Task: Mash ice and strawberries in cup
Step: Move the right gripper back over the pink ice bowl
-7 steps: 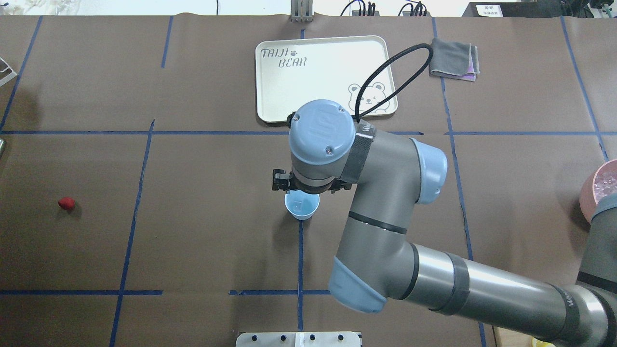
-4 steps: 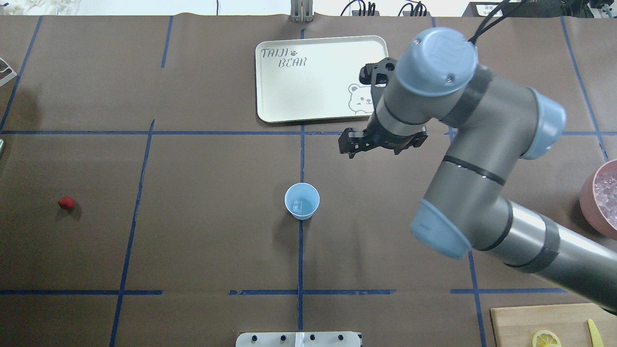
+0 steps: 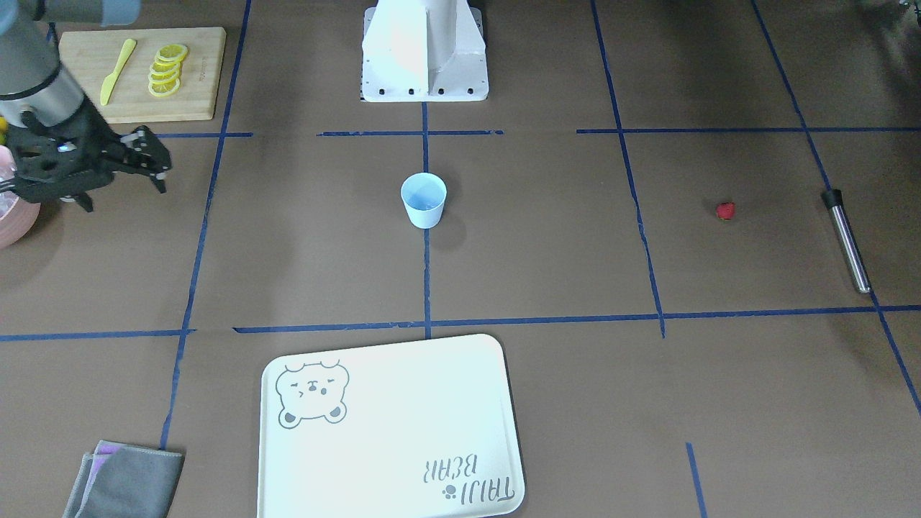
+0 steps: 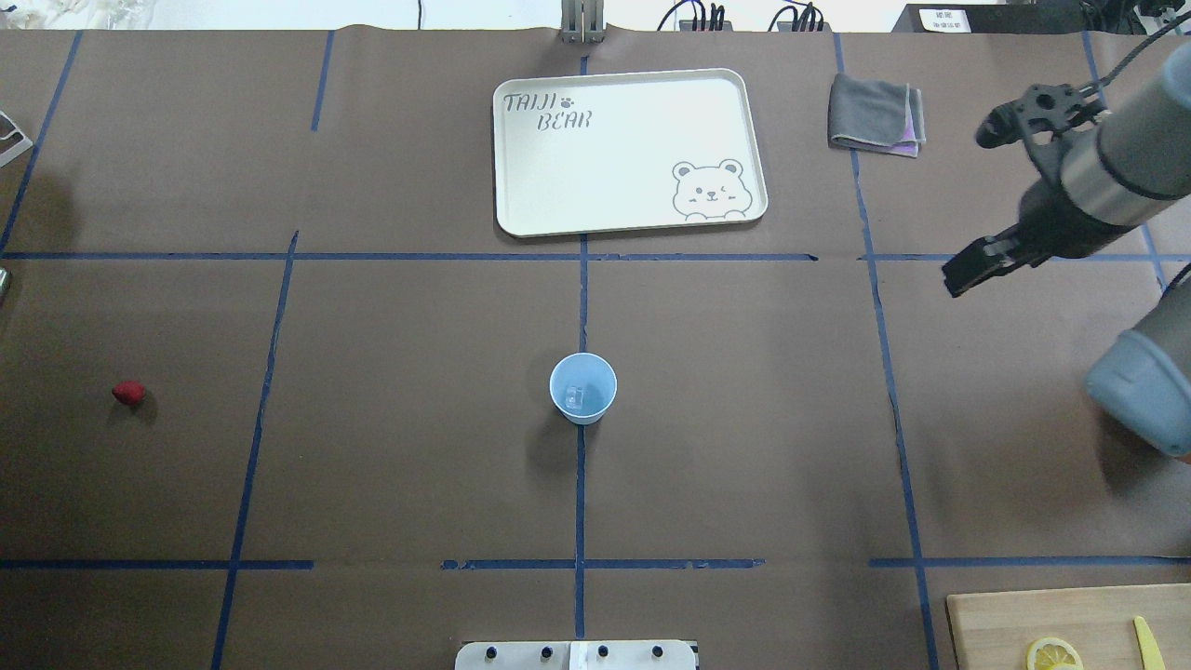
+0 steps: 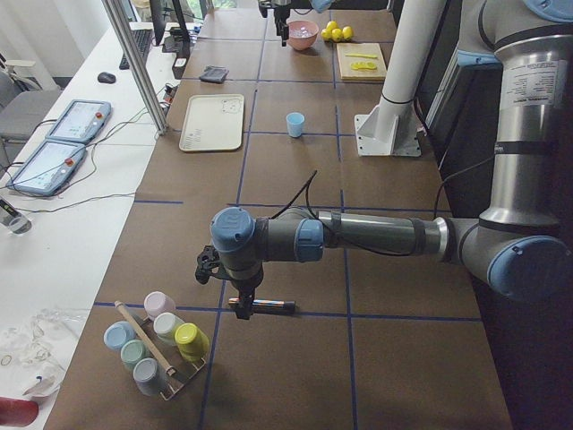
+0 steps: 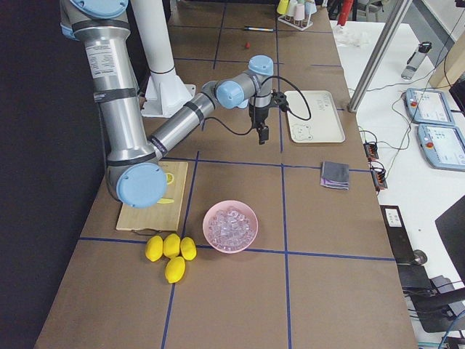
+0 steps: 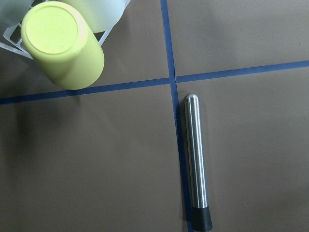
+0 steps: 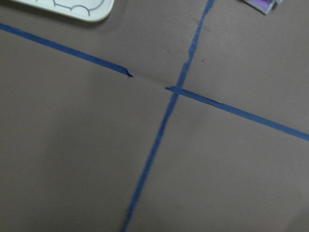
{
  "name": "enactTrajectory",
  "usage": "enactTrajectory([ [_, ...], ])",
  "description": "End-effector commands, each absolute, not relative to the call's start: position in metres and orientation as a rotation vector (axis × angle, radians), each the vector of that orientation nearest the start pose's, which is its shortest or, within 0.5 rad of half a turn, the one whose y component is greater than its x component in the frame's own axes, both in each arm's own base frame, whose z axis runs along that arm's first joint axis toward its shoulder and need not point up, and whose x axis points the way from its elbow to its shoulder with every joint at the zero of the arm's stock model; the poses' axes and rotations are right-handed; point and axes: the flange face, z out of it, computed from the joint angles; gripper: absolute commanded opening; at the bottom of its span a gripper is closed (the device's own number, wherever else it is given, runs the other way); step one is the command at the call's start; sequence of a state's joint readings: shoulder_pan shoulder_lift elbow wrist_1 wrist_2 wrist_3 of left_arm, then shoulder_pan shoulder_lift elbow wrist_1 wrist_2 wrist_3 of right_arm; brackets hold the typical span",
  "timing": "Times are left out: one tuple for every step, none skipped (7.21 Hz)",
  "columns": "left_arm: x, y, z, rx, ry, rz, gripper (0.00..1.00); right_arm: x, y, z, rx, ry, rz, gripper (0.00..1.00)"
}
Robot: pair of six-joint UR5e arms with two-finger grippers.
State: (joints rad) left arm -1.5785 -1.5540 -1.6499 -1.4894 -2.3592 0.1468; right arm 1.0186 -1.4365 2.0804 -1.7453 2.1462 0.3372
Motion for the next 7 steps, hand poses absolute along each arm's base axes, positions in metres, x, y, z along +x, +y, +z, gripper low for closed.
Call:
enactTrajectory([
  [-0.066,-0.482,0.634,0.045,0.788,0.126,1.00,-0.092,-0.438,0.470,0.167,-0.680,-0.465,0.97],
  [-0.066,-0.483,0.633,0.047,0.788,0.126,1.00,-0.067,-0.418,0.504,0.165,-0.663,-0.519,0.97],
  [-0.066,-0.483,0.633,0.048,0.788,0.127,1.00,-0.049,-0.401,0.541,0.190,-0.661,-0.526,0.97],
  [-0.066,-0.483,0.632,0.049,0.788,0.127,1.00,-0.046,-0.391,0.576,0.216,-0.673,-0.530,0.97],
  [-0.066,-0.483,0.632,0.049,0.788,0.127,1.00,-0.046,-0.390,0.615,0.237,-0.674,-0.530,0.97],
  [-0.066,-0.483,0.632,0.050,0.789,0.127,1.00,-0.046,-0.392,0.635,0.244,-0.676,-0.475,0.95],
  [-0.066,-0.483,0.632,0.048,0.791,0.127,1.00,-0.047,-0.393,0.635,0.251,-0.686,-0.413,0.92],
])
